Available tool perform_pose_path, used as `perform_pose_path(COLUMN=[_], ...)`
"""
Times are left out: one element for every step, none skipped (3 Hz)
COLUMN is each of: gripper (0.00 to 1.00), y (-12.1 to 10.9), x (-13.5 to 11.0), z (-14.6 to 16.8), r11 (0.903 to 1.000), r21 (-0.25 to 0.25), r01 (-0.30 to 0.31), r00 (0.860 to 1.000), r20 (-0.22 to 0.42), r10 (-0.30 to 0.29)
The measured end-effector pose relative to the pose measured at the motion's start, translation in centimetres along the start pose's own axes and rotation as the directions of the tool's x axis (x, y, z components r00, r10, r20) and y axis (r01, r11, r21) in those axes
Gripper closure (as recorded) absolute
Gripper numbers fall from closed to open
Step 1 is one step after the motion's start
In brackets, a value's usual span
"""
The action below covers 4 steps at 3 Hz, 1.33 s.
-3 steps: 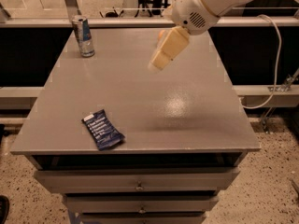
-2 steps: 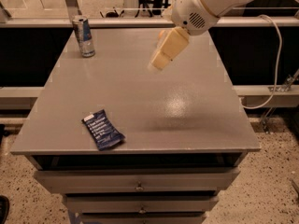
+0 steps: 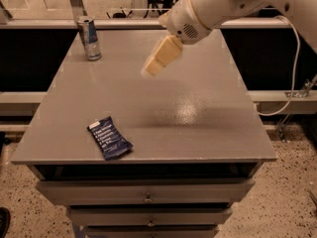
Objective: Pick redbull can
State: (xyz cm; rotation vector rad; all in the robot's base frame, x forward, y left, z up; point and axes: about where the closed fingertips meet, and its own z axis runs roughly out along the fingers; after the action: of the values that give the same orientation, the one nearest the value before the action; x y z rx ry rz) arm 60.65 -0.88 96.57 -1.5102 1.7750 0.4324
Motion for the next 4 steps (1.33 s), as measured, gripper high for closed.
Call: perform_pose_path(gripper=[0.0, 0.0, 0.0, 0.0], y=[-3.5, -6.7, -10.0, -12.8], x=[-0.3, -0.4, -1.5, -3.2], z=[5.6, 8.3, 11.3, 14.6], r11=[0.9998, 0.9977, 0.9931, 0.9878], r21=[0.007, 0.043, 0.085, 0.118], r01=[-0.021, -0.053, -0.08, -0.102], r00=[0.994, 0.983, 0.968, 0.958], r20=[0.103, 0.177, 0.243, 0.279], r10=[0.02, 0.044, 0.057, 0.065])
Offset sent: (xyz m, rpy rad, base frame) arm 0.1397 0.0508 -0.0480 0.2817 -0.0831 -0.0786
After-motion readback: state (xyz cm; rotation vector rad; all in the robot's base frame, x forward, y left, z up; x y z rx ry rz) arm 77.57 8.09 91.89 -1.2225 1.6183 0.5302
